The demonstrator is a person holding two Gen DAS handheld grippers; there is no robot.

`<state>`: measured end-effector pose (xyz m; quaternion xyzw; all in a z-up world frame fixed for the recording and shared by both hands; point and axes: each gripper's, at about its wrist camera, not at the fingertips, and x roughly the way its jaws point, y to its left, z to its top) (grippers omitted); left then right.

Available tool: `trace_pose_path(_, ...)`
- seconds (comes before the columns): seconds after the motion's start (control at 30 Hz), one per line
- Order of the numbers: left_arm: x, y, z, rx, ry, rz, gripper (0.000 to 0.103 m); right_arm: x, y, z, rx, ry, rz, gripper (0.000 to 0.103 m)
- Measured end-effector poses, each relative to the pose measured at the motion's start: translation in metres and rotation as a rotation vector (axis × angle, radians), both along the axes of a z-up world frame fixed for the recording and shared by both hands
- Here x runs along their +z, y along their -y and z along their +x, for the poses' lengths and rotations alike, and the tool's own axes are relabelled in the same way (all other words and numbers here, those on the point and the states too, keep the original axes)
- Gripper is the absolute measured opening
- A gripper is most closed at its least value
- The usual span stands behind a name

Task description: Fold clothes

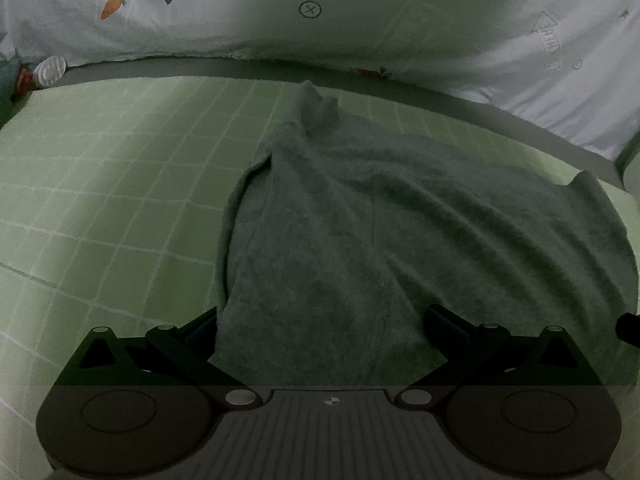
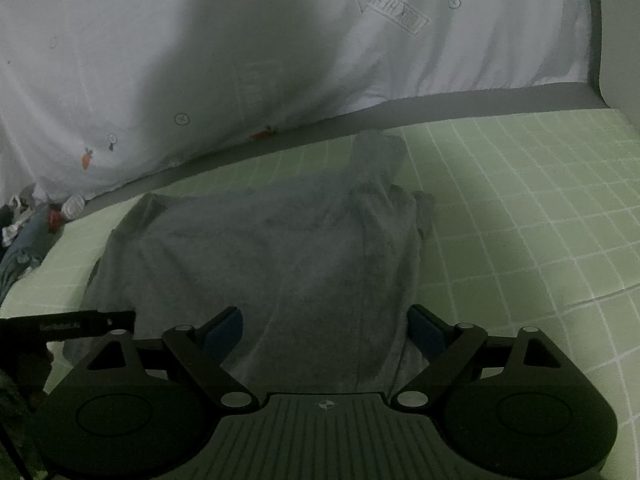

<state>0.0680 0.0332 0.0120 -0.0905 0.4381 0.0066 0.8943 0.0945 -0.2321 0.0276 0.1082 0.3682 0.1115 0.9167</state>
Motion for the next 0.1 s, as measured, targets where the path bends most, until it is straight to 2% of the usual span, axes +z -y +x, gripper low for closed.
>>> trace_pose_path(0.1,-0.0011,-0.0009,0.0001,0.001,-0.001,-0.005,0.103,-0.0009,0.0003,-0.0004,0.001,-0.001,0.001,0.103)
